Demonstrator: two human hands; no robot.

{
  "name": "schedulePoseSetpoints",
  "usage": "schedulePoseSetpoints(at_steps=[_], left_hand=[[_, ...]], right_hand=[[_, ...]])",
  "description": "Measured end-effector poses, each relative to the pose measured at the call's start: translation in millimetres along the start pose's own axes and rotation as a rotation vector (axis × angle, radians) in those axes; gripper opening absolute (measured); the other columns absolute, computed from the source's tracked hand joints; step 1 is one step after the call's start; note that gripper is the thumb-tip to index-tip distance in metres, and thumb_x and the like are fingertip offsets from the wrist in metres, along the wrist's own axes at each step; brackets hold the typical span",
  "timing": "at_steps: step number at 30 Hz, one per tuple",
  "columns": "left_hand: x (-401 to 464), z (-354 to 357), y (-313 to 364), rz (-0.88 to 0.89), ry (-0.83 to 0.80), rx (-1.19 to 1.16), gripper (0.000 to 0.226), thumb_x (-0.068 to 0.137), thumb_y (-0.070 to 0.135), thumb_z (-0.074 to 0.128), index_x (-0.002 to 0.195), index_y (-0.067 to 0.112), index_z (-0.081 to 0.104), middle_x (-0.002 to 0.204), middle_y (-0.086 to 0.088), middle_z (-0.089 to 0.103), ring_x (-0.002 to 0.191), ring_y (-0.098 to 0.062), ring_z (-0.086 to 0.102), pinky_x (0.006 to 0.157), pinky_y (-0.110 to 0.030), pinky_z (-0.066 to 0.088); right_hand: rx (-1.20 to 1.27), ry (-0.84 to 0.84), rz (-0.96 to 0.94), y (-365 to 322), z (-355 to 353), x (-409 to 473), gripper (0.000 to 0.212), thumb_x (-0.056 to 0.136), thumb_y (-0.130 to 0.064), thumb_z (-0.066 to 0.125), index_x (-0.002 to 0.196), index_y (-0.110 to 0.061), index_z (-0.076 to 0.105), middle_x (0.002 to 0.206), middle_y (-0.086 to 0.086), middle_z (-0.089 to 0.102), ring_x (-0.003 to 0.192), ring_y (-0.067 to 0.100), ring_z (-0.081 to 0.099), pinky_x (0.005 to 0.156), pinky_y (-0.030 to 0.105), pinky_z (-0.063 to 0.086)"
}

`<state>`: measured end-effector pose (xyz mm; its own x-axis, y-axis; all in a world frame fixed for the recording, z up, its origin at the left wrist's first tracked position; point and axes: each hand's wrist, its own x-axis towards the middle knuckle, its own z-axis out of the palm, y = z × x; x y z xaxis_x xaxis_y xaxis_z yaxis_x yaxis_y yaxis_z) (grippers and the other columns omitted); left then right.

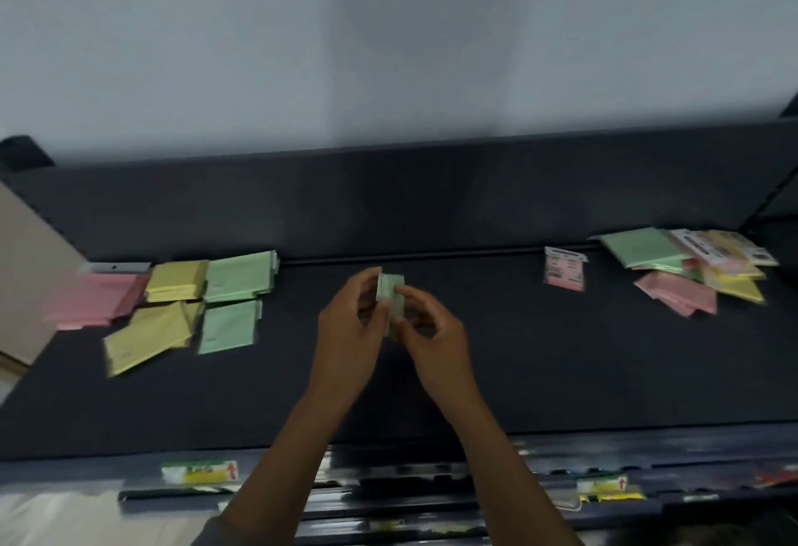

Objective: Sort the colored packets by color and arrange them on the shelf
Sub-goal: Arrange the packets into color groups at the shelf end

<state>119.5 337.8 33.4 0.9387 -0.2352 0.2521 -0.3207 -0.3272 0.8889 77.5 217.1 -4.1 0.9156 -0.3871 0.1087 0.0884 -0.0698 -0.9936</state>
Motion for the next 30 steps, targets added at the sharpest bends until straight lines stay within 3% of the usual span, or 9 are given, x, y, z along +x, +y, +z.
schedulePoseSetpoints(at_steps=[4, 9, 13, 16, 20, 25, 30], left_hand=[[5.5, -49.5, -25.3, 0.008, 0.032, 0.035, 0.038, 0.099, 0.011, 0.062, 0.135, 0.024, 0.058, 0.116, 0.015, 0.067, 0.104, 0.01, 0.062, 0.081, -0.006, 0.047], [14.2, -116.9, -59.6, 0.022, 0.114, 0.098, 0.037, 0.099, 0.015, 0.062, 0.135, 0.023, 0.06, 0.117, 0.009, 0.066, 0.103, 0.002, 0.064, 0.084, -0.012, 0.051], [20.0, -164.9, -79.8, 0.049, 0.155, 0.166, 0.036, 0.097, 0.015, 0.064, 0.132, 0.023, 0.063, 0.101, 0.005, 0.064, 0.092, -0.002, 0.063, 0.078, -0.009, 0.049], [23.4, -191.1, -94.4, 0.058, 0.18, 0.207, 0.037, 0.097, 0.013, 0.064, 0.132, 0.023, 0.063, 0.094, 0.005, 0.064, 0.086, -0.003, 0.062, 0.073, -0.008, 0.047], [25.8, -214.1, -116.2, 0.044, 0.231, 0.204, 0.039, 0.099, 0.016, 0.063, 0.135, 0.032, 0.058, 0.097, 0.005, 0.067, 0.087, -0.008, 0.065, 0.075, -0.027, 0.058], [23.1, -230.5, -130.7, -0.046, 0.248, 0.246, 0.041, 0.1, 0.017, 0.061, 0.139, 0.026, 0.058, 0.098, 0.006, 0.067, 0.088, -0.011, 0.065, 0.076, -0.039, 0.059], [26.2, -237.9, -137.4, -0.122, 0.267, 0.303, 0.042, 0.099, 0.019, 0.062, 0.139, 0.03, 0.058, 0.098, 0.006, 0.067, 0.085, -0.005, 0.064, 0.077, -0.035, 0.058]], right_hand=[[-0.019, -0.023, -0.024, -4.8, 54.1, -0.4, 0.033, 0.095, -0.011, 0.067, 0.125, -0.023, 0.068, 0.114, -0.009, 0.071, 0.097, 0.01, 0.067, 0.083, 0.029, 0.058], [-0.016, -0.058, -0.047, -6.6, 131.7, 1.5, 0.031, 0.094, -0.014, 0.069, 0.123, -0.026, 0.069, 0.109, -0.009, 0.072, 0.097, 0.013, 0.068, 0.083, 0.034, 0.059], [-0.01, -0.091, -0.052, -10.3, 183.2, 1.6, 0.033, 0.094, -0.013, 0.069, 0.124, -0.026, 0.068, 0.108, -0.011, 0.071, 0.095, 0.01, 0.067, 0.08, 0.028, 0.058], [-0.008, -0.118, -0.04, -10.3, 213.3, 4.5, 0.035, 0.093, -0.011, 0.069, 0.124, -0.027, 0.068, 0.112, -0.011, 0.071, 0.094, 0.011, 0.068, 0.082, 0.034, 0.059], [-0.031, -0.142, -0.039, -8.4, 244.0, 12.0, 0.04, 0.09, -0.005, 0.069, 0.119, -0.033, 0.069, 0.118, -0.007, 0.068, 0.089, 0.013, 0.069, 0.08, 0.039, 0.06], [-0.089, -0.169, -0.01, -3.1, 263.4, 16.1, 0.043, 0.089, 0.001, 0.067, 0.114, -0.035, 0.069, 0.12, -0.005, 0.064, 0.09, 0.001, 0.063, 0.071, 0.014, 0.052], [-0.128, -0.192, 0.024, 3.8, 277.3, 28.0, 0.037, 0.089, -0.001, 0.066, 0.106, -0.035, 0.07, 0.111, 0.0, 0.064, 0.09, 0.005, 0.064, 0.064, 0.016, 0.052]])
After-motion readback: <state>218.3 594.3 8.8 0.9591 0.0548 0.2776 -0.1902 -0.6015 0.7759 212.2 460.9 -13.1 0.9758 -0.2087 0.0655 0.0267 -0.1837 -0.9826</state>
